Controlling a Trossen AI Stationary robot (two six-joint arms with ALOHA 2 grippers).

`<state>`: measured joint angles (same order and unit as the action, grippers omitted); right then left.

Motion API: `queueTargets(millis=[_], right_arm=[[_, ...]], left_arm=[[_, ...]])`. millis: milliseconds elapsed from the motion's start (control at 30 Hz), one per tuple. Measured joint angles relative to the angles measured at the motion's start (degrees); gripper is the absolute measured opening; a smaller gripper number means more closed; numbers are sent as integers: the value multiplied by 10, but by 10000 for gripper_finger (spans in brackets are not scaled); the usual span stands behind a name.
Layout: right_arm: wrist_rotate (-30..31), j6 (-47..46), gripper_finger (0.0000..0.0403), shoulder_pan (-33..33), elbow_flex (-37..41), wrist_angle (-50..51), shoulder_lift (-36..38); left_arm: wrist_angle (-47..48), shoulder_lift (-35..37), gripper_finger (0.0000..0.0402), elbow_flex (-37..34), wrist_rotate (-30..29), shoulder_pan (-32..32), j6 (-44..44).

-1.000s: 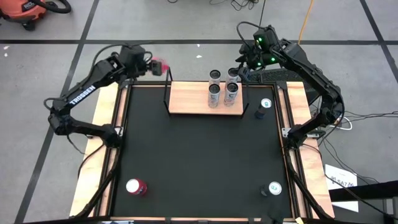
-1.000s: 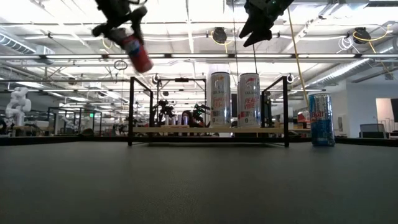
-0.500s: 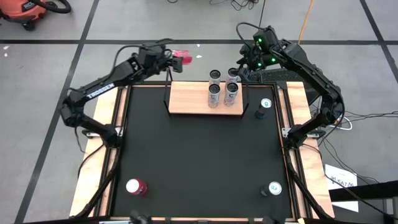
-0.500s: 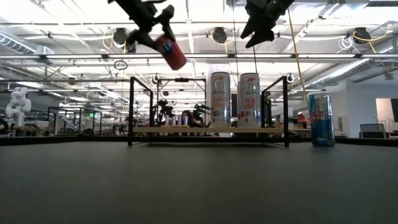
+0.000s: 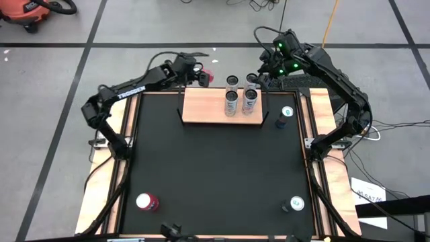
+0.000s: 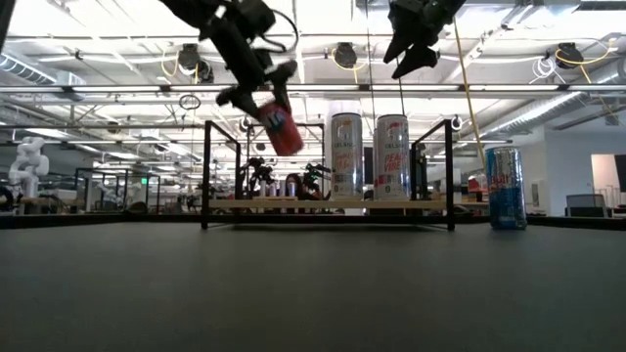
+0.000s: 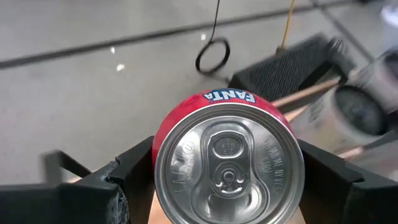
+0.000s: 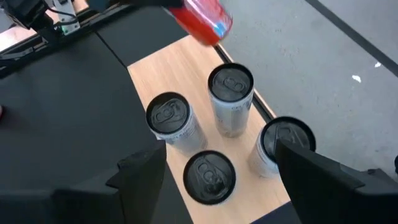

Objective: Place canned beverage on shelf
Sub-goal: Put the top orange soda can on the shelf

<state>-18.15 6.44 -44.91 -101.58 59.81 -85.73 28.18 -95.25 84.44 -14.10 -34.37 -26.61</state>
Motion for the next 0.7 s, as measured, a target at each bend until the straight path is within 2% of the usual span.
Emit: queueTargets(millis=[300, 567, 700], right_arm=[[0, -8, 290, 0, 0, 5, 0], [0, -13, 290, 0, 0, 5, 0], [0, -13, 290, 0, 0, 5, 0]], left_arm=[[32, -74, 286, 0, 51, 1, -45], [63, -78, 286, 3, 63, 9, -28], [108, -81, 286, 38, 83, 20, 0]])
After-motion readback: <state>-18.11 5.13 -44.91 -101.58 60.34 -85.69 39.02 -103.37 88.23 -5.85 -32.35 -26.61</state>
